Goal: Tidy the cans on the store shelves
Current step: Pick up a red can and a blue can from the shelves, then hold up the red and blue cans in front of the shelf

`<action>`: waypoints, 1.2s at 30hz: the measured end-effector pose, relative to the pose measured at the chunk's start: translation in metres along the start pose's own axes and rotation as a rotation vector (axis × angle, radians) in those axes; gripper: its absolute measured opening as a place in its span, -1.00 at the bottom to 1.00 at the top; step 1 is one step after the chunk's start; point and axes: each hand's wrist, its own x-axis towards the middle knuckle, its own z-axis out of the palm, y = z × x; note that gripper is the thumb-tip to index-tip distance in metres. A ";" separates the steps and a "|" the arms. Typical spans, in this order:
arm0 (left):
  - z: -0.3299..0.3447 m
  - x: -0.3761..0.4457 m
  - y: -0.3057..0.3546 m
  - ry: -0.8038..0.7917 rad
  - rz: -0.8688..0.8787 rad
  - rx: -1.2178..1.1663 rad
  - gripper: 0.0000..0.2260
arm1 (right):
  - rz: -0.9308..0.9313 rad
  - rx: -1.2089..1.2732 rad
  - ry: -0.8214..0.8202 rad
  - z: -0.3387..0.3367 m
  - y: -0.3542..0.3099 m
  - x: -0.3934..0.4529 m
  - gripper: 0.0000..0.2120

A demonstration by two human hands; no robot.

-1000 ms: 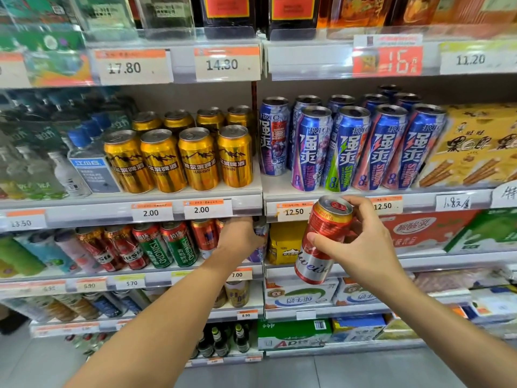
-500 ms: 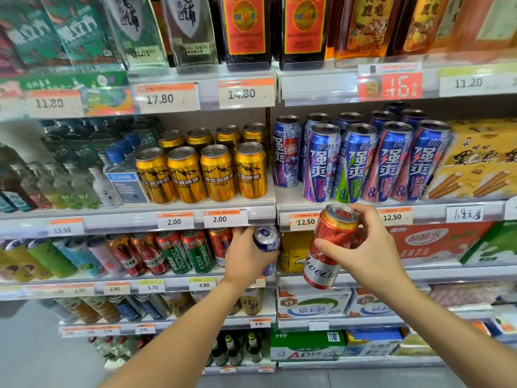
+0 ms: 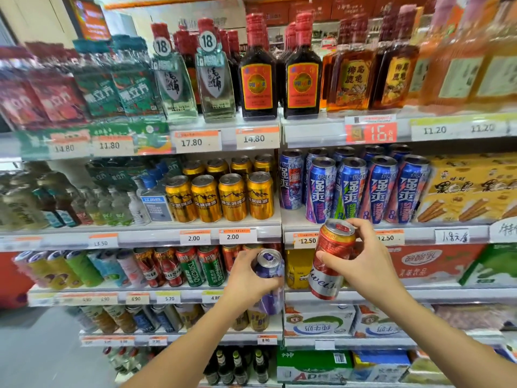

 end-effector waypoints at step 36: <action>-0.081 0.013 0.138 0.064 0.174 -0.218 -0.48 | -0.065 -0.001 -0.074 -0.060 -0.059 0.016 -0.34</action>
